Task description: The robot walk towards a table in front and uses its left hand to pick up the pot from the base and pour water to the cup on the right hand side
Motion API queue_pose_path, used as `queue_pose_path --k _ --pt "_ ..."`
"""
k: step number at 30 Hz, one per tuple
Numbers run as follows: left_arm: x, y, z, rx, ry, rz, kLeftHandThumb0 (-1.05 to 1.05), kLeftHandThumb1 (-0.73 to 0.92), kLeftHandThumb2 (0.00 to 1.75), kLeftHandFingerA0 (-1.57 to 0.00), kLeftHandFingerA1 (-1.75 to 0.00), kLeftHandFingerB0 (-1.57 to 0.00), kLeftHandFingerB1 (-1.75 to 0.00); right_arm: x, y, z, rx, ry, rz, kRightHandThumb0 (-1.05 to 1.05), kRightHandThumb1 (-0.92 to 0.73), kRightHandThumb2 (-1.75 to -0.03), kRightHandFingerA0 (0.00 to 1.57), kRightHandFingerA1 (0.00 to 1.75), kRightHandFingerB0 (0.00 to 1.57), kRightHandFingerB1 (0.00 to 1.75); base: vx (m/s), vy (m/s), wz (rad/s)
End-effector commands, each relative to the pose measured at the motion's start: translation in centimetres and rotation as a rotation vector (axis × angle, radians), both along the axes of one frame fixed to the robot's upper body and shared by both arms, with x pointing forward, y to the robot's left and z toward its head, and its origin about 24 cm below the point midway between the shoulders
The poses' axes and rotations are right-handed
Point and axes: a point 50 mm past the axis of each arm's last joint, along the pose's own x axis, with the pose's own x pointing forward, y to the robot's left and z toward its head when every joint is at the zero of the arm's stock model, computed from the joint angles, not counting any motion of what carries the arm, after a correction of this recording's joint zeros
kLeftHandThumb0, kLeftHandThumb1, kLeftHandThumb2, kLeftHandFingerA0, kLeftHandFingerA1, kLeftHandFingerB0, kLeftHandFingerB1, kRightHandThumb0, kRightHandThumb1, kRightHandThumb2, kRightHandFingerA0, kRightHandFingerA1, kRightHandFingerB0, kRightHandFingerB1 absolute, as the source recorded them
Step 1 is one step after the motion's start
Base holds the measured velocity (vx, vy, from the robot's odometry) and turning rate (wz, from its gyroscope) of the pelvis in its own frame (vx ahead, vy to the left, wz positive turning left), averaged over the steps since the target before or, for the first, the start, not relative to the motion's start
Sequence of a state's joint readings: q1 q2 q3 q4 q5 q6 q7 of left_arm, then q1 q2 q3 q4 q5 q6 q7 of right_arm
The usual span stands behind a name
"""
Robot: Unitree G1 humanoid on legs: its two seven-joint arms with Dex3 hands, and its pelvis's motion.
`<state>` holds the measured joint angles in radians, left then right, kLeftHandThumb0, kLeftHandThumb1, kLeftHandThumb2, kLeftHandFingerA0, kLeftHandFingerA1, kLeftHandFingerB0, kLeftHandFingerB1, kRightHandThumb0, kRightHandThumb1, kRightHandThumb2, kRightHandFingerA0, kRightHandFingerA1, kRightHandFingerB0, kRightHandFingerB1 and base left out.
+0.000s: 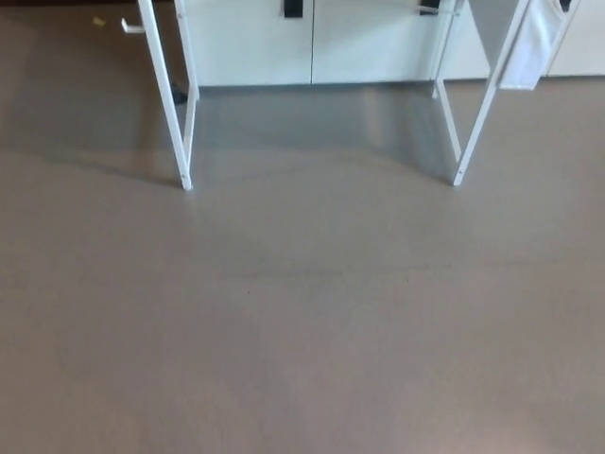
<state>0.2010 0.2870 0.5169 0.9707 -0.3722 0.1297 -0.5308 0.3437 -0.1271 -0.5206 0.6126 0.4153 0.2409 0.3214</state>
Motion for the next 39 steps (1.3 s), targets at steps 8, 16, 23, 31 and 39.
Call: queue_pose_path --k 8,16,23,31,39 --pt "-1.5 0.4 0.0 0.036 0.016 -0.033 -0.04 0.84 0.66 -0.28 -0.44 -0.14 -0.34 -1.5 -0.6 -0.3 0.008 0.023 -0.028 -0.09 -0.46 -0.90 0.33 0.58 0.16 0.49 0.30 -0.033 0.14" --pt "-0.8 0.6 0.2 0.039 0.005 -0.032 -0.02 0.60 0.99 -0.20 -0.55 -0.09 -0.48 -1.4 -0.6 -0.6 0.007 0.024 -0.014 -0.09 -0.49 -0.91 0.31 0.57 0.13 0.48 0.35 -0.100 0.30" --pt "0.3 0.8 0.4 0.041 -0.012 -0.042 -0.04 0.59 0.98 -0.21 -0.54 -0.06 -0.47 -0.6 -0.7 -0.8 0.008 -0.001 -0.017 -0.11 -0.46 -0.89 0.32 0.57 0.12 0.47 0.31 0.129 -0.18" --pt "0.7 0.9 0.6 0.049 -0.021 -0.041 -0.06 0.76 0.62 -0.29 -0.44 -0.16 -0.34 -0.4 -0.3 -0.3 -0.008 -0.009 0.024 -0.12 -0.48 -0.90 0.27 0.55 0.08 0.46 0.35 0.178 -0.04" --pt "0.6 0.9 0.5 0.056 -0.010 -0.035 -0.03 0.56 0.96 -0.22 -0.55 -0.08 -0.48 -0.9 -0.6 -0.7 -0.011 -0.007 0.021 -0.15 -0.46 -0.89 0.33 0.57 0.10 0.47 0.35 -0.059 0.10"
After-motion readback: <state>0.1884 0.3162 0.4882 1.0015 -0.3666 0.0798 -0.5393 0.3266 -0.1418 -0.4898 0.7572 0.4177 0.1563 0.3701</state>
